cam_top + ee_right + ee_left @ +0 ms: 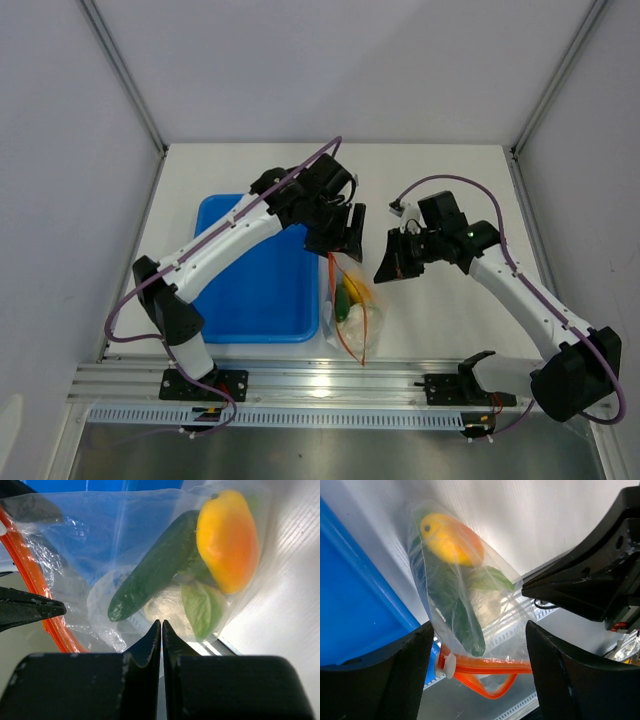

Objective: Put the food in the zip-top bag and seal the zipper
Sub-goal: Adjust the zipper food storage bag at the center of the board.

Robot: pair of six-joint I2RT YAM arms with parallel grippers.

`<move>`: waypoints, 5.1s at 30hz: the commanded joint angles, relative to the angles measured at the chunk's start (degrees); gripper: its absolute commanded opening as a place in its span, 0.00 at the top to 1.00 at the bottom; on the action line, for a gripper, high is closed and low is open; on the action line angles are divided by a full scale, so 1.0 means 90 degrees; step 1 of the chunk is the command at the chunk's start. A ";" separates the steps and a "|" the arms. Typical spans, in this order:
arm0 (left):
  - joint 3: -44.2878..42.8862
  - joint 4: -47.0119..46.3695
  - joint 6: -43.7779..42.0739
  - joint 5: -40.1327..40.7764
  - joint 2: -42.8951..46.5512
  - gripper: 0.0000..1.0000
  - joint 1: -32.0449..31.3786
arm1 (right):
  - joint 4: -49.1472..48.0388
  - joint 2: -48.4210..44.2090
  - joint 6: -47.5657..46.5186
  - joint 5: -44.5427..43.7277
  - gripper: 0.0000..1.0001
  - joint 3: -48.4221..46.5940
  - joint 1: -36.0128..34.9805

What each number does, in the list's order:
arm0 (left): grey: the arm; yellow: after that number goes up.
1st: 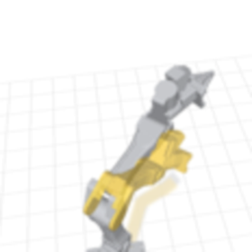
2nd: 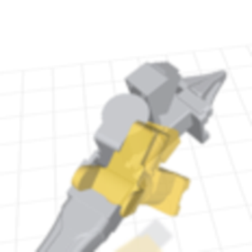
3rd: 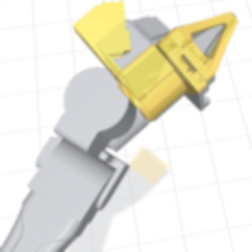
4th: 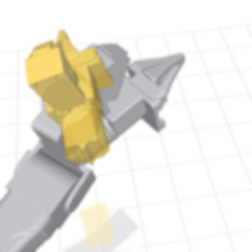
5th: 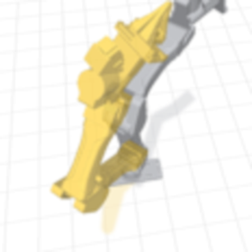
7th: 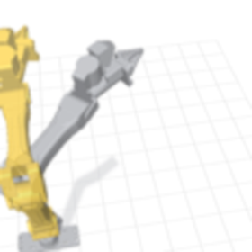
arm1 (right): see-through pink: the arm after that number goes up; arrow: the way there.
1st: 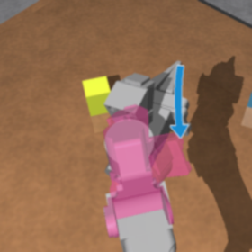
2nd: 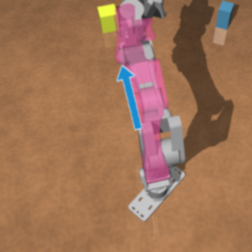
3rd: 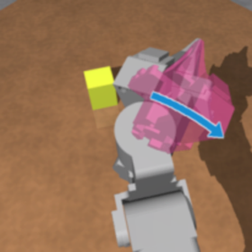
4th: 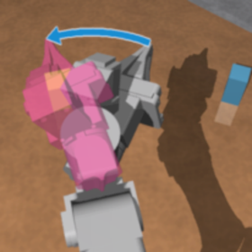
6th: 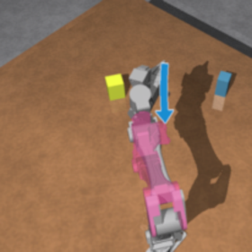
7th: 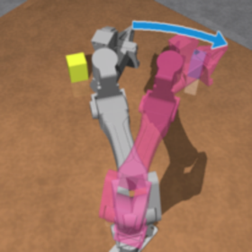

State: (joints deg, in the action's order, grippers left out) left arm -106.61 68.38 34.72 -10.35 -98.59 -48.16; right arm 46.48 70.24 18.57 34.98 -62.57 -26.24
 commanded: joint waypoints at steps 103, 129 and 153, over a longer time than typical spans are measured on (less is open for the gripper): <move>0.1367 -0.0977 -0.1846 -0.4953 0.2448 0.99 -0.0733 | -0.4117 -0.1115 0.0339 0.4333 0.17 0.0057 0.0406; 0.0761 -0.0762 -0.1338 -0.4602 0.2136 1.00 -0.0977 | -0.4420 -0.1007 0.0650 0.5185 0.65 -0.0040 -0.0834; 0.1845 -0.2343 -0.0958 -0.2072 0.1813 0.36 -0.0596 | -0.2049 -0.2032 0.0027 0.1202 1.00 0.1463 -0.0483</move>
State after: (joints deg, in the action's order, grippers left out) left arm -90.39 55.00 24.45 -31.66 -84.23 -54.94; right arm 25.58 54.98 21.47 51.70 -49.34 -31.11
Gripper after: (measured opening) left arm 0.595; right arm 0.003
